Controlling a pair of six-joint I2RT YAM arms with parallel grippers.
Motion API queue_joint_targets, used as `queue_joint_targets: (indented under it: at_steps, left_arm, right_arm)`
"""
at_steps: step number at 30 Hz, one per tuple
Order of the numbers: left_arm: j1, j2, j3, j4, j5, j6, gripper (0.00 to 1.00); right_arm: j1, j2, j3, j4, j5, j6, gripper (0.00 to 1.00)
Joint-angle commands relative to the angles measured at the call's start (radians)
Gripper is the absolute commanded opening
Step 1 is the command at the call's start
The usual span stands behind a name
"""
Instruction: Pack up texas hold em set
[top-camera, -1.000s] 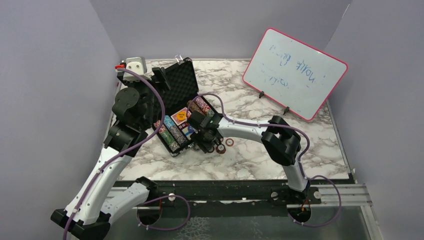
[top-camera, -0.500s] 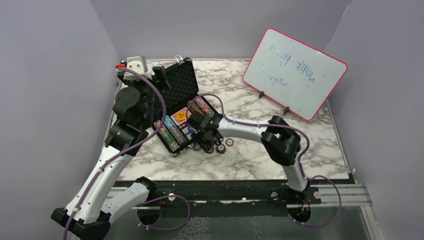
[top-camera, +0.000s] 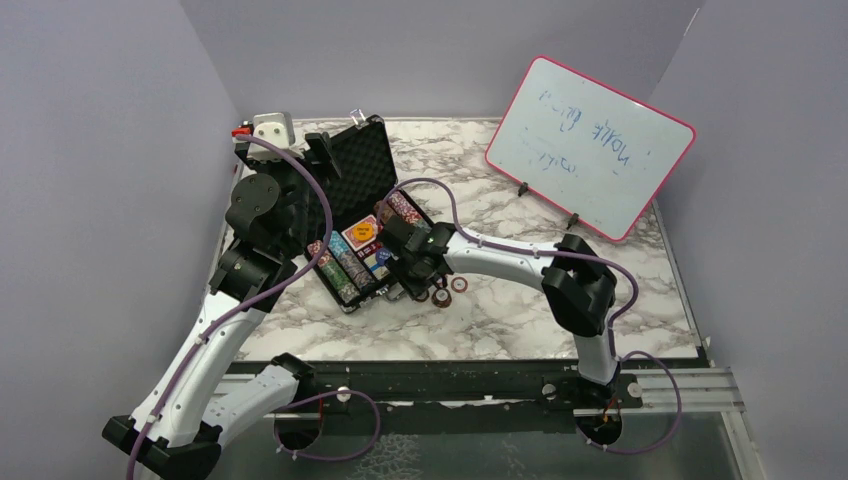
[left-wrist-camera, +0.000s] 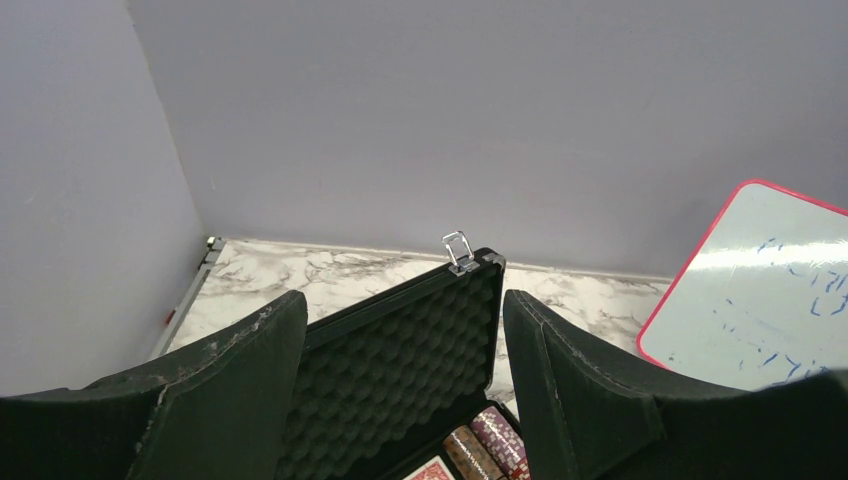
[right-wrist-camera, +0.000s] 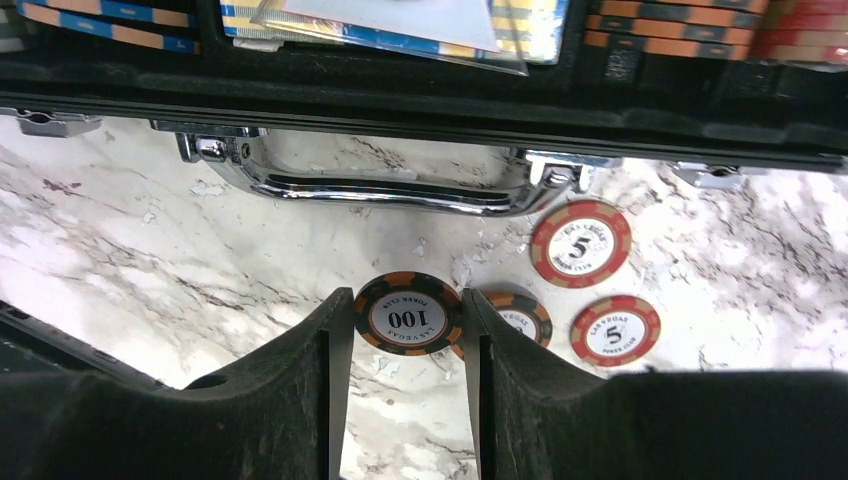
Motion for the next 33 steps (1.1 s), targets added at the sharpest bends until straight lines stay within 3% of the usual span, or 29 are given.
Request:
queue_joint_targets:
  at_steps: [1, 25, 33]
  left_arm:
    - [-0.001, -0.011, 0.002, 0.016, -0.017, -0.001, 0.75]
    - [0.0, -0.025, -0.004, -0.008, -0.011, -0.017, 0.74]
    - [0.0, -0.027, -0.006, -0.009, -0.011, -0.02, 0.75]
  right_arm:
    - [0.001, -0.056, -0.011, -0.035, 0.085, 0.068, 0.43]
    - [-0.073, -0.077, -0.121, -0.028, 0.108, 0.169, 0.43]
    - [-0.077, -0.097, -0.11, -0.026, 0.103, 0.176, 0.62]
